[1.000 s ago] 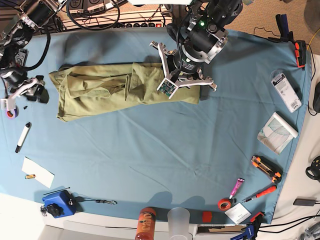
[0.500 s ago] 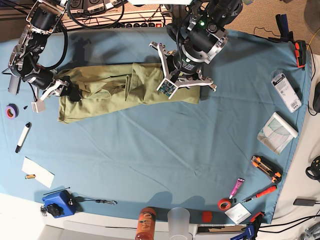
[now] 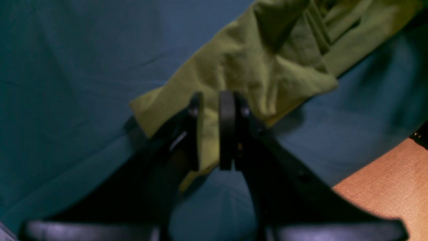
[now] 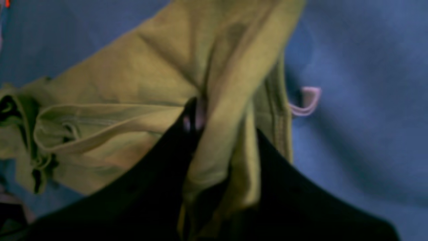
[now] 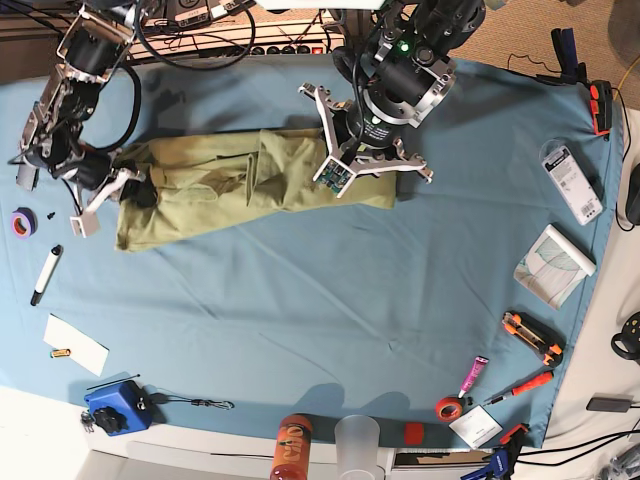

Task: Layout the t-shirt on the table in an organized manner, then fold the t-shirt properly
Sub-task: 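Release the left gripper and regrasp the strip end with the right gripper, then fold the right gripper's end of the strip over onto the folded stack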

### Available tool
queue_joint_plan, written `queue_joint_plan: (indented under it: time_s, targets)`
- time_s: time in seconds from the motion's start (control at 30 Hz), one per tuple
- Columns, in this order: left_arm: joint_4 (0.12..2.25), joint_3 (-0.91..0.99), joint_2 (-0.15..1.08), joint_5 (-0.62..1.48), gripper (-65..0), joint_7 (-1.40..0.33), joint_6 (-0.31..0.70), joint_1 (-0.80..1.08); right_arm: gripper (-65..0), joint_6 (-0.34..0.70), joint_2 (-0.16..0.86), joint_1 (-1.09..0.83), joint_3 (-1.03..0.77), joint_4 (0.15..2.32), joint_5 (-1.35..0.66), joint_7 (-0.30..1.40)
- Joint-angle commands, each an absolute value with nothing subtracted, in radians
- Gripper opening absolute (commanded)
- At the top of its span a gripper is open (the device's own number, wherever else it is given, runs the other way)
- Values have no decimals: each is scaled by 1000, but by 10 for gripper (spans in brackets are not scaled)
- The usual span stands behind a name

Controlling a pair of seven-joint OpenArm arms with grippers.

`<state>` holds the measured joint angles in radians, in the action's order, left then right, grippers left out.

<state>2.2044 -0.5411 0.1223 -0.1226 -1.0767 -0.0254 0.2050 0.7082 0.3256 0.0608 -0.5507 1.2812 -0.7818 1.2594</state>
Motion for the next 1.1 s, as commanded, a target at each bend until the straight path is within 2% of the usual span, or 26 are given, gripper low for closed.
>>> queue_joint_plan:
  time_s: [0.0, 0.17, 0.3, 0.4, 0.57, 0.73, 0.97, 1.07]
  targets:
    - [2219, -540, 117, -126, -575, -1062, -27, 202, -650, 698, 352, 91, -564, 1288, -698, 1248]
    - [2219, -540, 117, -127, -575, -1078, -29, 203, -650, 686, 419, 163, -567, 1288, -557, 1197]
    - [2219, -540, 117, -127, -575, -1085, -64, 203, -650, 667, 488, 197, -567, 1299, -551, 1211]
    - [2219, -540, 117, -128, -575, -1094, -64, 203, -650, 657, 502, 194, -564, 1348, -548, 1240]
    - [2219, -540, 117, -170, -575, -1137, -64, 213, -650, 657, 475, 162, -564, 1459, -548, 1287]
    - [2219, -490, 118, -199, -575, -1139, -86, 267, -650, 656, 415, 68, -562, 1665, -550, 1287]
    - [2219, -259, 118, -195, -575, -1150, -73, 298, -650, 657, 307, -44, -562, 1942, -660, 1299]
    - [2219, -153, 120, -104, -575, -1148, -30, 299, -650, 658, 280, -59, -547, 1992, -706, 1333]
